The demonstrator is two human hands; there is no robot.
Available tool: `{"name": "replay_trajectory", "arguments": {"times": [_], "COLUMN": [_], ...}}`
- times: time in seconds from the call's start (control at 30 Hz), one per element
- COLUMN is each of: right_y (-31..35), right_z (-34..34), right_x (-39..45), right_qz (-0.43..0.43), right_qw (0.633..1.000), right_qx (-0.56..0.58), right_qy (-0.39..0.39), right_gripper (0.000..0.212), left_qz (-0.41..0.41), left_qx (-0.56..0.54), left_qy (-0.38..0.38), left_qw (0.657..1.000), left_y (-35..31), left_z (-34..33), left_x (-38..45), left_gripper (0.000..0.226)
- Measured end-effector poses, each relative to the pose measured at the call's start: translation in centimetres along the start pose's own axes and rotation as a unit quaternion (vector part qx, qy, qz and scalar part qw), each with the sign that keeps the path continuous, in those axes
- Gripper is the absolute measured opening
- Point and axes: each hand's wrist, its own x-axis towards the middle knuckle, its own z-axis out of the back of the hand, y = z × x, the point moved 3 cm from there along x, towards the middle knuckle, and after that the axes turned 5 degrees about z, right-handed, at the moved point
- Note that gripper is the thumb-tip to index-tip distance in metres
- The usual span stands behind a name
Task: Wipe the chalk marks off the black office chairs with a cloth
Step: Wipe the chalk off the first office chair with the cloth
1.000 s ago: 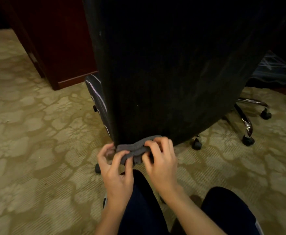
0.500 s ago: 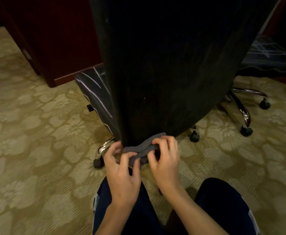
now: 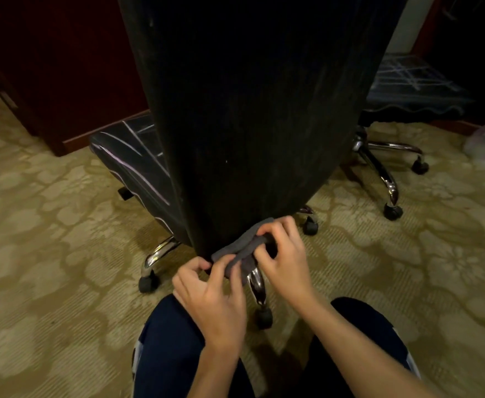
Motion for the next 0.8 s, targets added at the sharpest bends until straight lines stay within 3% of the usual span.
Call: {"name": "replay_trajectory", "arguments": {"times": [0.17, 0.3, 0.4, 0.57, 0.67, 0.8], "right_y": [2.4, 4.4, 5.1, 2.1, 1.7, 4.5], "right_z": [-0.7, 2.7, 5.0, 2.1, 0.9, -1.1], "right_x": [-0.6, 4.8, 8.8, 4.4, 2.2, -0.4], "right_qz": [0.004, 0.064, 0.103, 0.049, 0.031, 0.006], "right_qw": [0.998, 0.993, 0.986, 0.993, 0.997, 0.999], "right_qx": [-0.007, -0.009, -0.028, -0.036, -0.040, -0.041], "right_qy": [-0.061, -0.094, -0.125, -0.100, -0.054, 0.013], "right_gripper": [0.016, 0.015, 0.014, 0.015, 0.015, 0.020], "left_qz": [-0.030, -0.109, -0.117, -0.135, -0.095, 0.035], "left_qx": [0.007, -0.020, -0.033, 0.014, 0.031, -0.029], "left_qy": [-0.026, -0.076, -0.117, -0.068, -0.046, -0.045], "left_qw": [0.999, 0.991, 0.986, 0.988, 0.994, 0.998], "left_y": [-0.6, -4.0, -7.0, -4.4, -1.6, 0.7], "left_z": [1.3, 2.2, 1.9, 0.9, 0.9, 2.7], "left_x": [0.0, 3.6, 6.2, 4.1, 2.4, 1.9], "left_gripper": [0.020, 0.016, 0.015, 0.018, 0.017, 0.014]}}
